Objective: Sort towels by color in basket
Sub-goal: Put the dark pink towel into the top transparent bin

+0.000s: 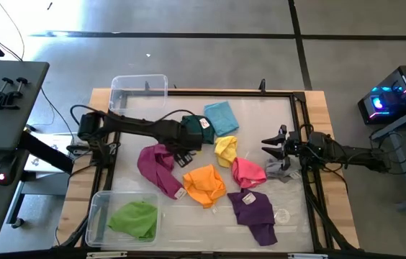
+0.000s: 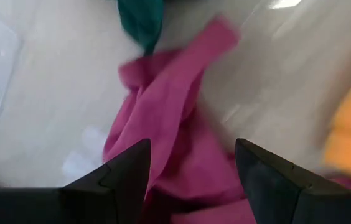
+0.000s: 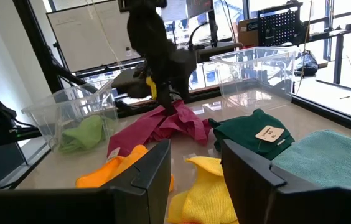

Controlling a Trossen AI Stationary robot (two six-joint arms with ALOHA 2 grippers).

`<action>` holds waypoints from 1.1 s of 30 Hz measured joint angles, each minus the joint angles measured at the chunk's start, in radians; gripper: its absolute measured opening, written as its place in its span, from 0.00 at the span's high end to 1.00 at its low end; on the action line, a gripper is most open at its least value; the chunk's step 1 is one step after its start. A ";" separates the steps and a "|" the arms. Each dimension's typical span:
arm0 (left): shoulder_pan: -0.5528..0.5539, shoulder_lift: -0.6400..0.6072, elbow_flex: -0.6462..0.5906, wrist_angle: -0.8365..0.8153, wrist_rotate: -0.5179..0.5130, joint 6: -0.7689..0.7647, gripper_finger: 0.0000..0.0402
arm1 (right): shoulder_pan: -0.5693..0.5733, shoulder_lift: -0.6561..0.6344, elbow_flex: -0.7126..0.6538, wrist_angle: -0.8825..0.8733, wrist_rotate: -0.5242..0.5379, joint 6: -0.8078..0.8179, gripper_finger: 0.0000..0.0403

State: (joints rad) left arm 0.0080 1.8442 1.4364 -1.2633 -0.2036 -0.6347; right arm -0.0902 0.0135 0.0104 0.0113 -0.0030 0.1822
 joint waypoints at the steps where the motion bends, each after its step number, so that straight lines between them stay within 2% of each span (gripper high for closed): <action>1: -0.005 0.011 0.000 -0.024 0.000 -0.003 0.45 | 0.000 0.000 0.000 0.000 0.000 0.000 0.66; 8: -0.085 0.062 0.000 -0.101 -0.022 -0.116 0.45 | 0.000 0.000 0.000 0.000 0.000 0.000 0.66; 11: -0.123 0.057 -0.022 -0.093 0.031 -0.162 0.46 | 0.000 0.000 0.000 0.000 0.000 0.000 0.66; 17: -0.171 0.044 -0.176 -0.059 0.091 -0.254 0.48 | 0.000 0.000 0.000 0.000 0.000 0.000 0.66; 21: -0.147 0.044 -0.264 0.001 0.136 -0.250 0.49 | 0.000 0.000 0.000 0.000 0.000 0.000 0.66; 24: -0.126 0.044 -0.315 0.082 0.171 -0.177 0.51 | 0.000 0.000 0.000 0.000 0.000 0.000 0.66; 28: -0.099 0.036 -0.365 0.191 0.231 -0.040 0.61 | 0.000 0.000 0.000 0.000 0.000 0.000 0.66; 33: -0.077 0.030 -0.363 0.239 0.213 0.017 0.85 | 0.000 0.000 0.000 0.000 0.000 0.000 0.66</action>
State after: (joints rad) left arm -0.0691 1.8745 1.0737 -1.0244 0.0092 -0.6176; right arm -0.0902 0.0139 0.0105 0.0113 -0.0030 0.1822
